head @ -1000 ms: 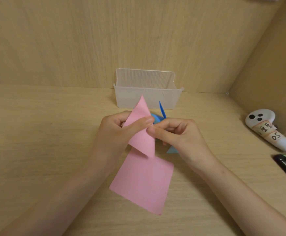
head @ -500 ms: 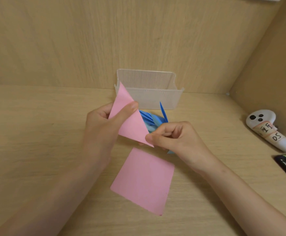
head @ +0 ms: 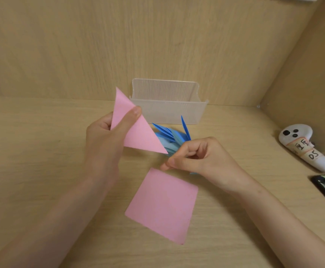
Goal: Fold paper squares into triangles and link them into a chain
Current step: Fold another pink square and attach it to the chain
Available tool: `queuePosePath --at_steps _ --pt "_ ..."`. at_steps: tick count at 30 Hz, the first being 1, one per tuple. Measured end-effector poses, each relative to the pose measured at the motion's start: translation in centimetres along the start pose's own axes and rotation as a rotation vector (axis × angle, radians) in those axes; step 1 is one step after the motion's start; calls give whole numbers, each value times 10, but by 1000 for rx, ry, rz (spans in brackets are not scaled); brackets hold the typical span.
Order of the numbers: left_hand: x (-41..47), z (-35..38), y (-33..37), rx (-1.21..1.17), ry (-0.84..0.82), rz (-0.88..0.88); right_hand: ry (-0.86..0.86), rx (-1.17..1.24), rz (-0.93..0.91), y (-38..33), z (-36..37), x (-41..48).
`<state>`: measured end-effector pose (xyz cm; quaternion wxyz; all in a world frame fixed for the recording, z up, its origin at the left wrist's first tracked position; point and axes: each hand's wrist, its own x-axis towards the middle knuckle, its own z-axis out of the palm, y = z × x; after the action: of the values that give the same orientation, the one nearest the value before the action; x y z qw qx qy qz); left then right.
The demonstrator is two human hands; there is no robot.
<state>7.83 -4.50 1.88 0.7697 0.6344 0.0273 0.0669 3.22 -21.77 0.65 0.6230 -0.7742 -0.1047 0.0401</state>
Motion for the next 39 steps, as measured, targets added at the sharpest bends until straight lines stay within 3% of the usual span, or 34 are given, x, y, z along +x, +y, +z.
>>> queuePosePath --at_steps 4,11,21,39 --pt "1 -1 0 2 -22 -16 41 -2 11 -4 -2 0" --pt "-4 2 0 32 -102 -42 284 -41 -60 1 -3 4" --pt "-24 15 -16 70 -310 -111 271 110 -77 7 6 7" --pt "-20 13 -8 -20 -229 -136 249 152 -78 0 9 5"
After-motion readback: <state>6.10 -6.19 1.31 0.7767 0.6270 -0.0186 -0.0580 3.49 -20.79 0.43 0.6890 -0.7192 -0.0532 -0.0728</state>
